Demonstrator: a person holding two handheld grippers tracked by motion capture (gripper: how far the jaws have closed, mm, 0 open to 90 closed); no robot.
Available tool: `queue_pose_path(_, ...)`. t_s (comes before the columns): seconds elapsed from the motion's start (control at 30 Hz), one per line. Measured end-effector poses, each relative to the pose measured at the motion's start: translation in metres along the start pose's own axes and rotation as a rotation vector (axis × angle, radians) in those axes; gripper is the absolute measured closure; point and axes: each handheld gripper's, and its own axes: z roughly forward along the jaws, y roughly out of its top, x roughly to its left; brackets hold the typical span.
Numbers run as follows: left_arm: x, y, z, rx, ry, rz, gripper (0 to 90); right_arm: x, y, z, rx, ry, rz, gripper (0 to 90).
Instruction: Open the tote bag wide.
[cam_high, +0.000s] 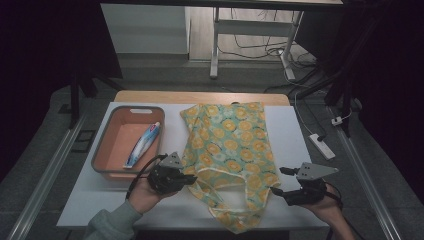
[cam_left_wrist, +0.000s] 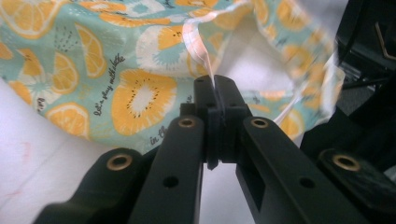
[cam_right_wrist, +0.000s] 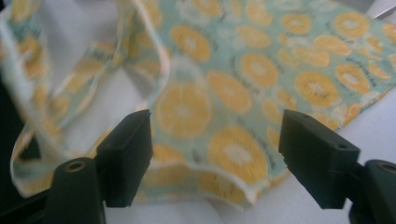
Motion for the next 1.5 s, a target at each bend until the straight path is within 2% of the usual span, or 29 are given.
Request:
queue_pose_path(0.13,0.006,0.001,-0.008,-0.030,0.000,-0.019,89.2,-0.001,-0.004,0.003,0.049,0.039,-0.010,23.1)
queue_pose_path(0.17,0.008,0.002,-0.010,-0.032,0.002,-0.015,89.2,0.000,-0.007,0.009,0.093,0.037,-0.033,23.2)
queue_pose_path(0.2,0.008,0.002,-0.010,-0.032,0.002,-0.015,89.2,0.000,-0.007,0.009,0.093,0.037,-0.033,23.2)
queue_pose_path(0.23,0.009,0.003,-0.011,-0.038,0.001,-0.022,89.2,0.000,-0.008,0.019,0.131,0.016,-0.059,24.0)
queue_pose_path(0.3,0.011,0.004,-0.012,-0.046,0.002,-0.026,89.2,-0.001,-0.007,0.029,0.156,0.004,-0.078,25.6)
queue_pose_path(0.4,0.014,0.007,-0.017,-0.059,0.008,-0.031,89.2,0.000,-0.004,0.044,0.218,-0.014,-0.154,28.2)
queue_pose_path(0.43,0.016,0.007,-0.019,-0.065,0.011,-0.034,89.2,0.001,-0.002,0.048,0.228,-0.028,-0.175,29.4)
queue_pose_path(0.47,0.016,0.007,-0.019,-0.065,0.011,-0.034,89.1,0.001,-0.002,0.048,0.228,-0.028,-0.175,29.4)
queue_pose_path(0.53,0.018,0.007,-0.021,-0.074,0.009,-0.041,89.1,0.005,0.003,0.054,0.204,-0.044,-0.231,35.6)
queue_pose_path(0.57,0.019,0.008,-0.021,-0.077,0.007,-0.046,89.1,0.005,0.003,0.054,0.204,-0.044,-0.231,35.6)
queue_pose_path(0.63,0.021,0.008,-0.022,-0.082,0.005,-0.049,89.1,0.012,0.011,0.060,0.195,-0.048,-0.291,43.4)
queue_pose_path(0.67,0.021,0.009,-0.023,-0.083,0.006,-0.049,89.1,0.014,0.013,0.062,0.201,-0.056,-0.310,47.8)
queue_pose_path(0.7,0.021,0.009,-0.023,-0.083,0.006,-0.049,89.1,0.014,0.013,0.062,0.201,-0.056,-0.310,47.8)
queue_pose_path(0.73,0.021,0.009,-0.023,-0.084,0.006,-0.048,89.1,0.016,0.018,0.067,0.197,-0.058,-0.332,59.5)
queue_pose_path(0.8,0.021,0.008,-0.024,-0.085,0.007,-0.050,89.1,0.016,0.021,0.072,0.213,-0.056,-0.326,73.8)
queue_pose_path(0.9,0.022,0.008,-0.025,-0.090,0.008,-0.054,89.1,0.014,0.024,0.077,0.218,-0.055,-0.322,88.4)
queue_pose_path(1.0,0.024,0.007,-0.027,-0.095,0.011,-0.054,89.1,0.015,0.026,0.075,0.185,-0.031,-0.305,89.6)
queue_pose_path(1.1,0.026,0.006,-0.030,-0.102,0.017,-0.059,89.1,0.019,0.029,0.064,0.140,-0.005,-0.280,89.9)
queue_pose_path(1.13,0.027,0.007,-0.031,-0.109,0.021,-0.063,89.1,0.022,0.032,0.058,0.101,0.016,-0.259,89.9)
queue_pose_path(1.17,0.027,0.007,-0.033,-0.114,0.026,-0.063,89.1,0.022,0.032,0.058,0.101,0.016,-0.259,89.9)
queue_pose_path(1.2,0.028,0.007,-0.035,-0.122,0.031,-0.061,89.1,0.028,0.039,0.045,0.038,0.041,-0.238,89.9)
queue_pose_path(1.23,0.029,0.008,-0.037,-0.128,0.037,-0.061,89.1,0.028,0.039,0.045,0.038,0.041,-0.238,89.9)
queue_pose_path(1.27,0.031,0.012,-0.040,-0.145,0.052,-0.059,89.1,0.036,0.050,0.032,-0.030,0.065,-0.226,89.9)
queue_pose_path(1.3,0.033,0.015,-0.042,-0.157,0.063,-0.058,89.1,0.039,0.057,0.025,-0.061,0.068,-0.223,90.0)
queue_pose_path(1.37,0.038,0.023,-0.043,-0.178,0.090,-0.059,89.1,0.044,0.069,0.014,-0.121,0.048,-0.218,90.0)
queue_pose_path(1.4,0.038,0.023,-0.043,-0.178,0.090,-0.059,89.1,0.045,0.075,0.011,-0.140,0.032,-0.211,90.0)
queue_pose_path(1.43,0.046,0.035,-0.041,-0.196,0.107,-0.067,89.1,0.044,0.079,0.009,-0.150,0.010,-0.204,90.0)
queue_pose_path(1.47,0.046,0.035,-0.041,-0.196,0.107,-0.067,89.1,0.041,0.081,0.009,-0.147,-0.020,-0.203,89.9)
queue_pose_path(1.5,0.053,0.048,-0.035,-0.200,0.128,-0.069,89.1,0.037,0.082,0.010,-0.139,-0.041,-0.196,90.0)
